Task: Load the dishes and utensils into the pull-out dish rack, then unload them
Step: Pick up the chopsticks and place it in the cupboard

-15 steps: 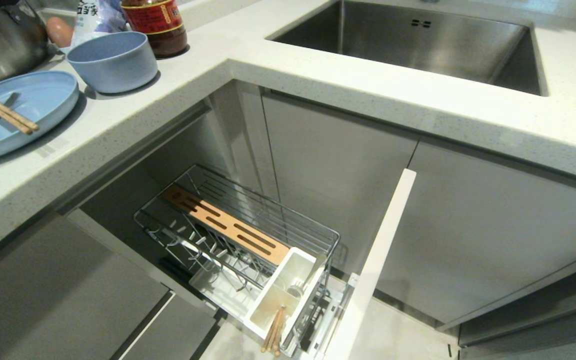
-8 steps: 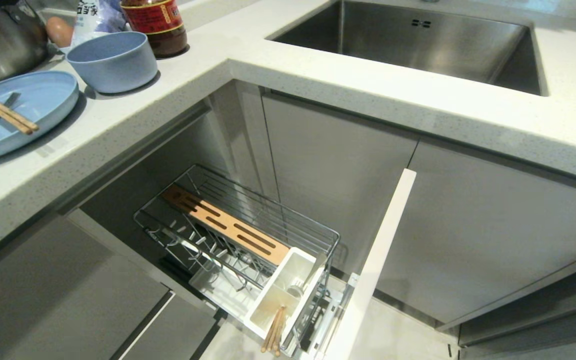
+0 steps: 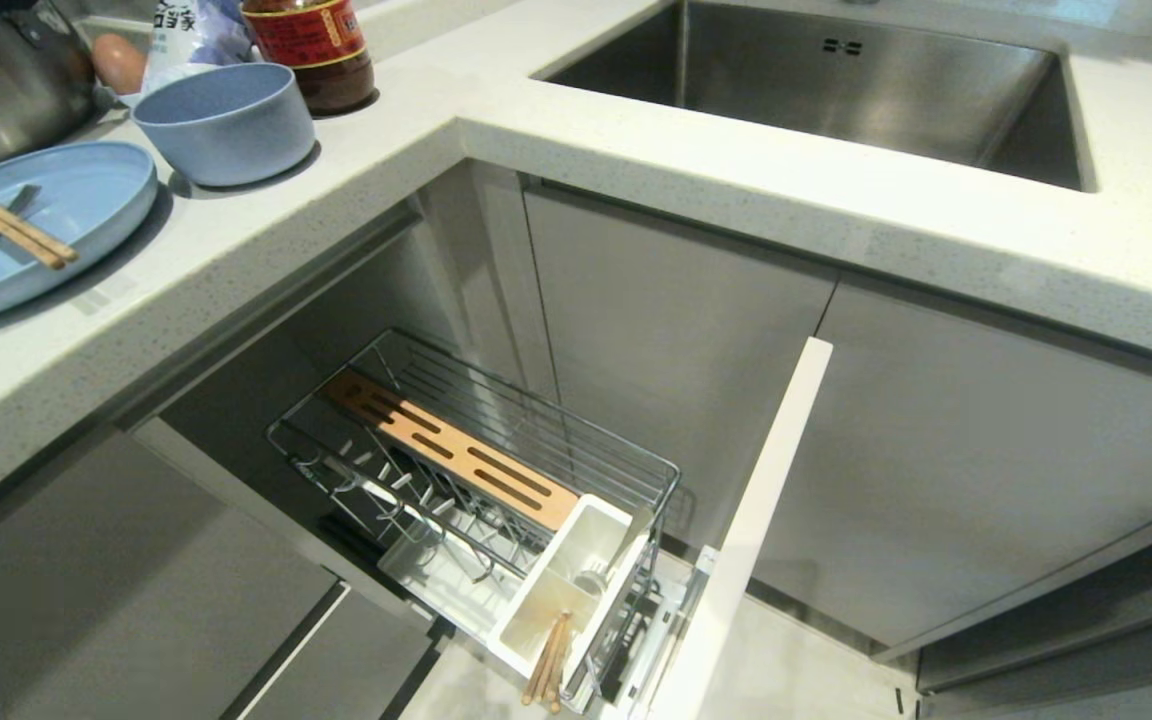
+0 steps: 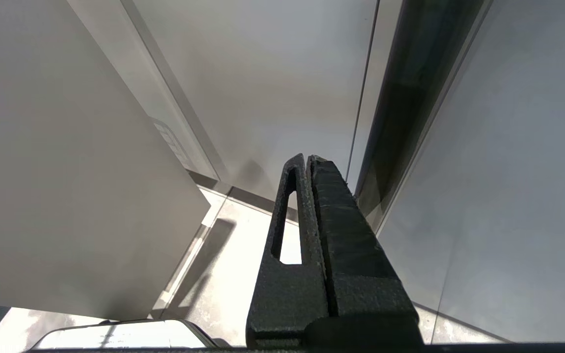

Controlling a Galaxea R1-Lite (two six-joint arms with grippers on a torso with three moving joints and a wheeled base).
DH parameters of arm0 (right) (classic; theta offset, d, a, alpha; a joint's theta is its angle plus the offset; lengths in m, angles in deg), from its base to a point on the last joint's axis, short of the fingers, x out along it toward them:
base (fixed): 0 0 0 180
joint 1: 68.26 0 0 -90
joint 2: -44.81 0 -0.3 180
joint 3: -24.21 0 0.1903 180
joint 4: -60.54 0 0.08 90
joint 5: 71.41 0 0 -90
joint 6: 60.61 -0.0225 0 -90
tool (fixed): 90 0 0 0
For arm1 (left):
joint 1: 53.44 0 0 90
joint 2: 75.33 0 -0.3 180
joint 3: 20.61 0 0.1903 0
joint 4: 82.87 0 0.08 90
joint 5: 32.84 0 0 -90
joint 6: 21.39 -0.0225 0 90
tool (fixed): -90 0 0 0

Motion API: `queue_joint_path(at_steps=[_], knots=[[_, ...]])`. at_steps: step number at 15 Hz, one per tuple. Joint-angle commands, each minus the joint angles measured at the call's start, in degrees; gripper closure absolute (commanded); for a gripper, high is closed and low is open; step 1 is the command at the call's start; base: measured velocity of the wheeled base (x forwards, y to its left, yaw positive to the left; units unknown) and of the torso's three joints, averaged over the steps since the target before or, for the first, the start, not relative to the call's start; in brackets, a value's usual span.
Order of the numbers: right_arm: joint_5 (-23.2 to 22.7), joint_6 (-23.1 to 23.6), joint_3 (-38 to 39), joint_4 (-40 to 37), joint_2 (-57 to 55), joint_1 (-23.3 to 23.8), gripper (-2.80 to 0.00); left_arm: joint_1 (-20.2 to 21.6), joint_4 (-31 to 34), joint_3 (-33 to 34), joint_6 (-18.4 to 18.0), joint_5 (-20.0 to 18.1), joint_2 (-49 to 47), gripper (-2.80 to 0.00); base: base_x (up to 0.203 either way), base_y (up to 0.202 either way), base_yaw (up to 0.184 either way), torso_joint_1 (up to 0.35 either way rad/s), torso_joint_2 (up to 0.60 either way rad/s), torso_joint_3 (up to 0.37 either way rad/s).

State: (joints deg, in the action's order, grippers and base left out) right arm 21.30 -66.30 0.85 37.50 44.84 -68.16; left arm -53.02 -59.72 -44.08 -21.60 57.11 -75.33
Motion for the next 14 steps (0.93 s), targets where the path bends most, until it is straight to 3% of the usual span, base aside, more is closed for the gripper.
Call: queue_joint_path(at_steps=[1,3,8,12,14], knots=[[0.0,0.0,0.0,0.0,0.2,0.0,0.00,0.0,-0.2,0.0,-0.1,0.0,-0.1,0.00,0.000,0.000,0.000,0.000,0.00,0.000],[0.0,0.0,0.0,0.0,0.2,0.0,0.00,0.0,-0.3,-1.7,-0.2,-0.2,-0.1,0.00,0.000,0.000,0.000,0.000,0.00,0.000],[0.0,0.0,0.0,0.0,0.2,0.0,0.00,-0.1,6.1,-24.8,-0.5,-3.1,-4.9,0.00,0.000,0.000,0.000,0.000,0.00,0.000],[0.0,0.0,0.0,0.0,0.2,0.0,0.00,-0.1,8.4,-40.1,-5.7,-3.7,-18.3,0.00,0.000,0.000,0.000,0.000,0.00,0.000],[0.0,0.0,0.0,0.0,0.2,0.0,0.00,0.1,9.5,-51.7,-6.9,-3.0,-26.7,0.00,0.000,0.000,0.000,0.000,0.00,0.000]])
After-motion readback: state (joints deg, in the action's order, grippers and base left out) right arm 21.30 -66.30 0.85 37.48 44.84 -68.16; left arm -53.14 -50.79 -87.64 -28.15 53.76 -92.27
